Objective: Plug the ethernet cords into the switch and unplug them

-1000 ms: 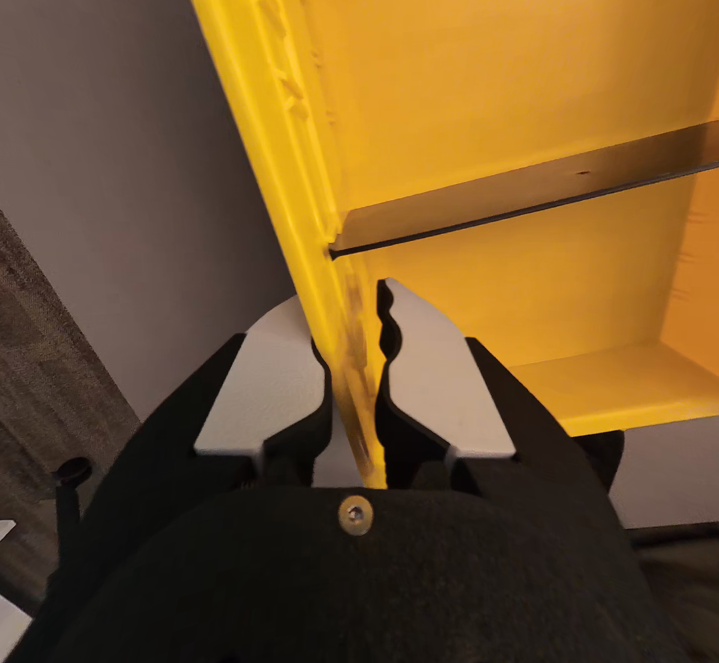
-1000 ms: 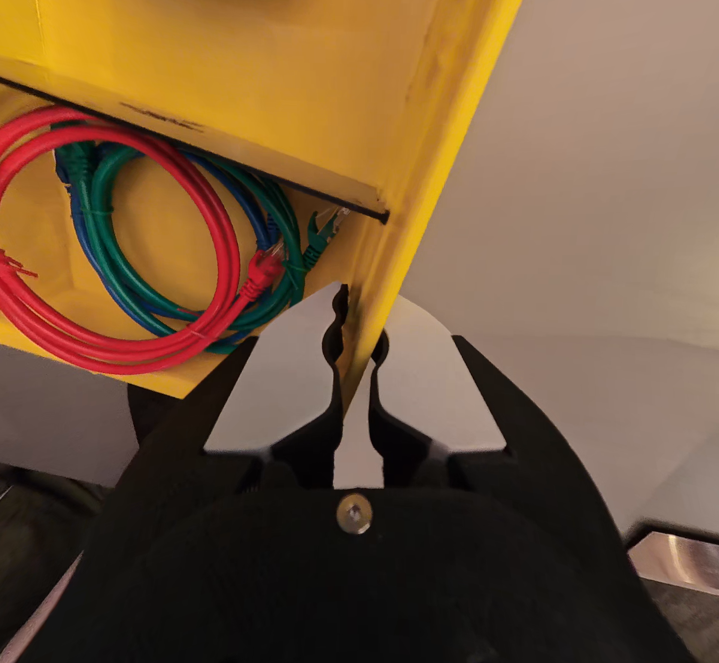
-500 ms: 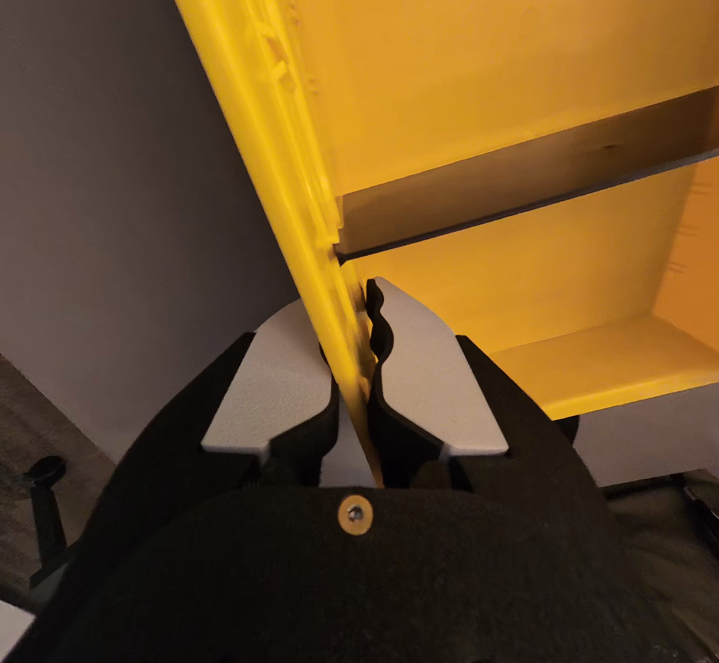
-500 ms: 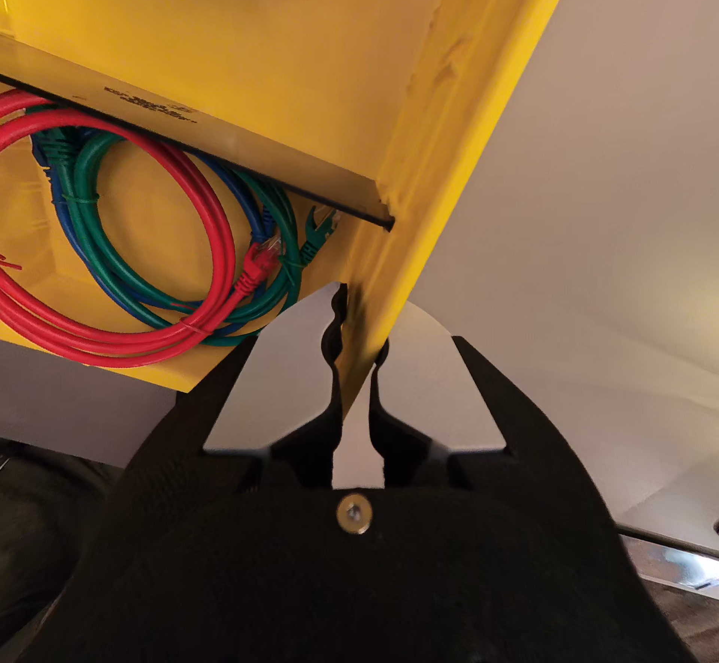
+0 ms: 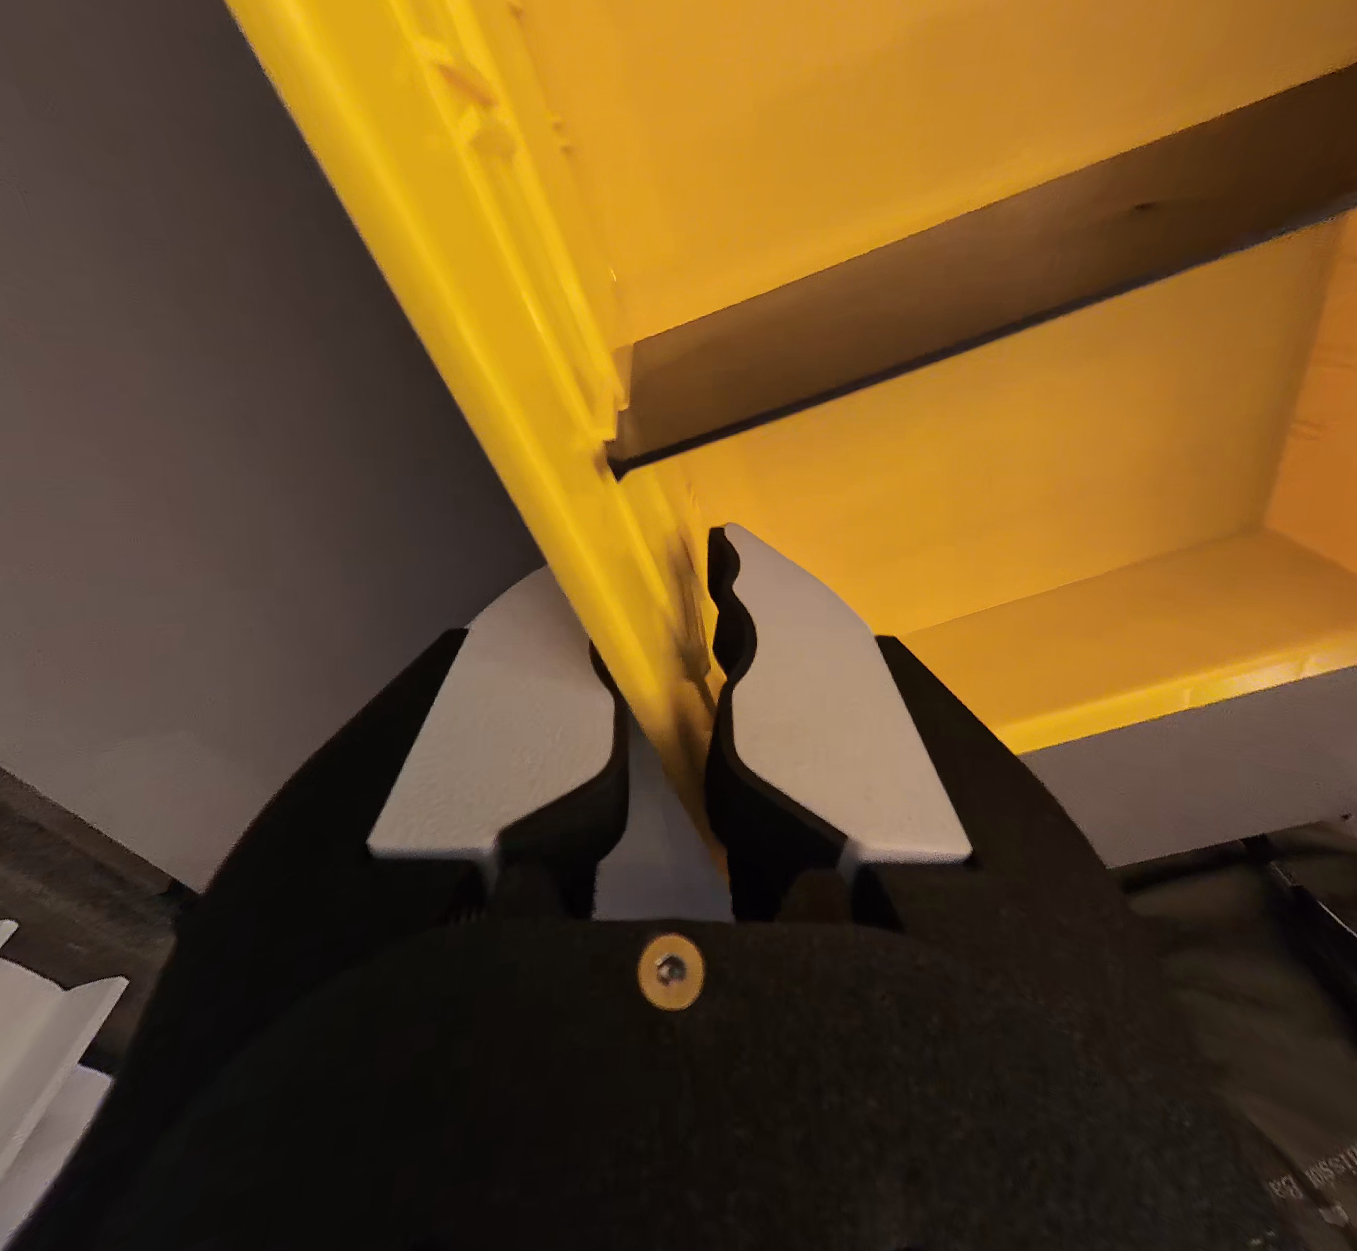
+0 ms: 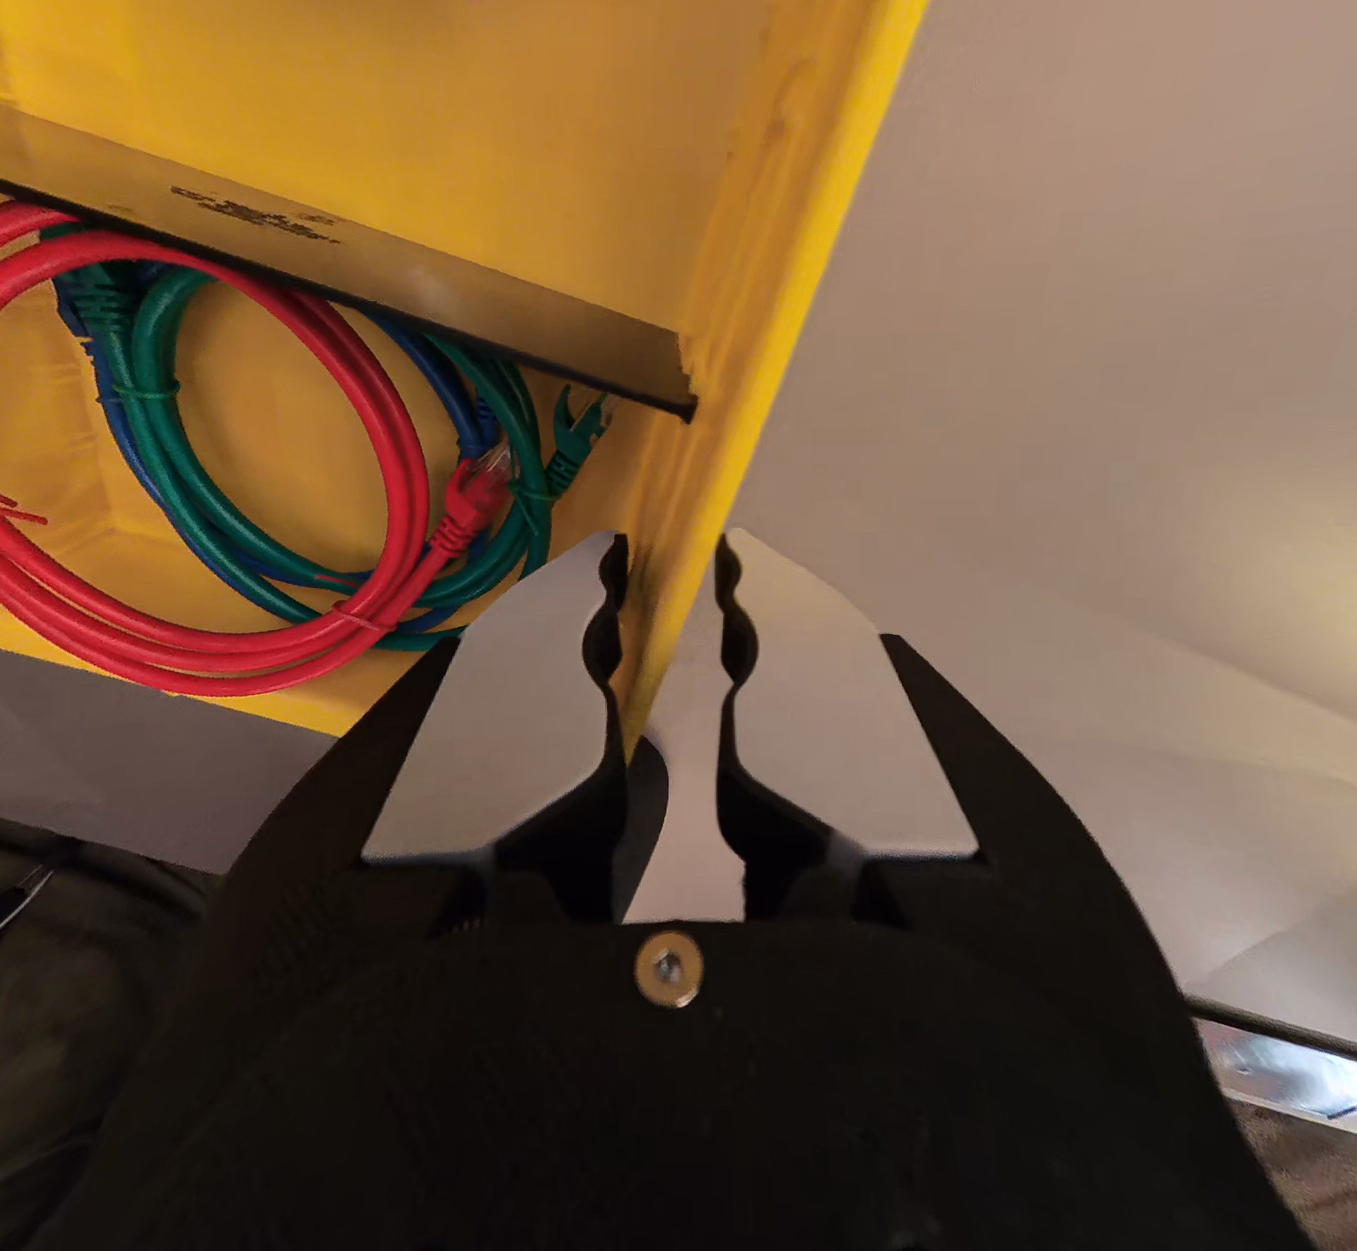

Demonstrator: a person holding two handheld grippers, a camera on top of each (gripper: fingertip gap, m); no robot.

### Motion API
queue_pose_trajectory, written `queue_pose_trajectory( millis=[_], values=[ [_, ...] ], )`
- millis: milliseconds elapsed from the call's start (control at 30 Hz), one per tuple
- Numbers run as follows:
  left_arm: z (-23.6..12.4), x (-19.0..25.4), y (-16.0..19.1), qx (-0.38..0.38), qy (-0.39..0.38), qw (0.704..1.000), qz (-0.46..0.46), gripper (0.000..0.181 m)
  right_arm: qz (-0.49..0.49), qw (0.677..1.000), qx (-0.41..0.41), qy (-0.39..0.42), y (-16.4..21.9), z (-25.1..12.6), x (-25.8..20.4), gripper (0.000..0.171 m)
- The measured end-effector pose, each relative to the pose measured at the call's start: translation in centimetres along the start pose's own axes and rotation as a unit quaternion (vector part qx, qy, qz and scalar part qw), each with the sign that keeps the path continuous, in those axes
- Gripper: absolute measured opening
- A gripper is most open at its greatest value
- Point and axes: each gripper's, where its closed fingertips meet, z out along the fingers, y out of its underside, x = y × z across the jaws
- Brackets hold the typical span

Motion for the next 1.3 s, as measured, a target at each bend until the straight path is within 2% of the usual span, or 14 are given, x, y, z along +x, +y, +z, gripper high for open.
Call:
queue_pose_trajectory(
  millis=[133,267,333,400,500,600,733,833,1000,1067,1167,1300],
  values=[
    [-1.8,0.3,-0.1,0.037,0.007,0.999,0.007,0.017,0.013,0.999,0.048,0.018,-0.1,-2.3,0.6,0.033],
    [-5.0,0.1,-0.1,0.100,-0.013,0.995,0.013,0.017,0.015,0.989,0.125,0.074,0.2,-6.4,0.3,0.033],
    [-7.3,0.4,-0.4,0.152,-0.021,0.988,0.021,0.017,-0.029,0.981,0.179,0.073,0.0,-8.3,-2.2,0.033],
    [-9.7,1.3,-1.1,0.214,-0.027,0.976,0.043,0.019,-0.109,0.967,0.230,0.023,-0.2,-9.0,-7.1,0.034],
    [-13.0,3.4,-1.9,0.294,-0.025,0.952,0.079,0.022,-0.240,0.935,0.256,-0.055,0.8,-7.8,-14.6,0.034],
    [-15.5,5.5,-2.3,0.352,-0.025,0.929,0.108,0.023,-0.278,0.919,0.271,-0.067,0.7,-6.4,-17.6,0.038],
    [-16.9,8.1,-2.1,0.379,-0.017,0.913,0.153,0.025,-0.297,0.912,0.277,-0.056,0.4,-4.4,-18.7,0.039],
    [-17.7,9.1,-2.1,0.398,-0.018,0.901,0.173,0.026,-0.308,0.916,0.256,-0.002,0.4,-2.7,-18.0,0.039],
    [-17.8,9.7,-1.6,0.397,-0.013,0.899,0.186,0.026,-0.307,0.928,0.209,0.031,0.9,0.0,-17.4,0.039],
    [-17.9,9.8,-1.5,0.400,-0.009,0.897,0.187,0.026,-0.306,0.930,0.196,0.057,0.8,0.9,-16.8,0.036],
    [-17.9,9.7,-1.5,0.399,-0.009,0.897,0.189,0.026,-0.321,0.927,0.185,0.059,1.1,1.8,-17.2,0.021],
    [-17.8,9.7,-1.5,0.397,-0.010,0.898,0.189,0.026,-0.351,0.905,0.215,0.110,0.6,0.7,-17.1,0.016]
  ],
)
